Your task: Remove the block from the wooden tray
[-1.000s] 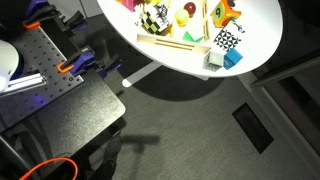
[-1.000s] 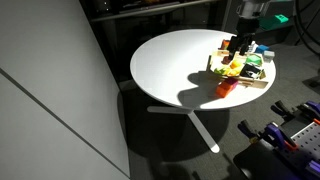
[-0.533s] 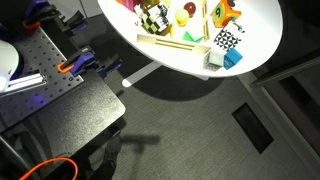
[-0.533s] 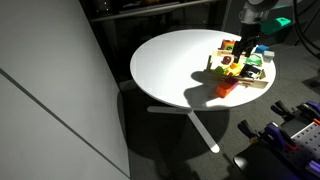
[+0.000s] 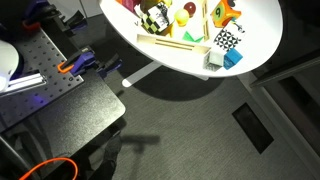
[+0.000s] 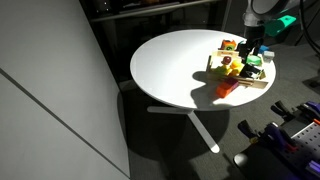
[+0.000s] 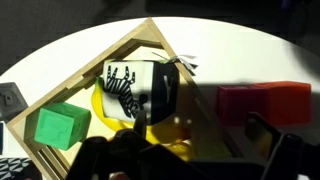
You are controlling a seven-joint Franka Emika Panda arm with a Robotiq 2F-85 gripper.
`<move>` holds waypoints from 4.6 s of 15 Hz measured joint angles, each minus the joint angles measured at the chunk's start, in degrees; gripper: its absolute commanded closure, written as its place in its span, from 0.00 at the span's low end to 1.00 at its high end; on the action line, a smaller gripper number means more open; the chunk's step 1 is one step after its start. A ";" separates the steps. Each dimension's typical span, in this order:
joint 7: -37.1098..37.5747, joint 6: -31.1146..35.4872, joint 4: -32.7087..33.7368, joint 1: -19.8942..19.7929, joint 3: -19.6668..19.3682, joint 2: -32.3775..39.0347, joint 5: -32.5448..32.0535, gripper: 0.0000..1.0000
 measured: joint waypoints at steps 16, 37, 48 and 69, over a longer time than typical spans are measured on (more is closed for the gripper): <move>2.06 10.84 -3.77 -0.78 -3.58 4.28 -6.97 0.26; 7.80 10.75 -4.31 0.66 -4.33 1.17 -12.34 0.98; 11.95 13.15 -2.56 4.09 0.67 -2.00 -12.20 0.98; -1.62 20.73 -3.14 6.91 12.27 0.03 16.82 0.56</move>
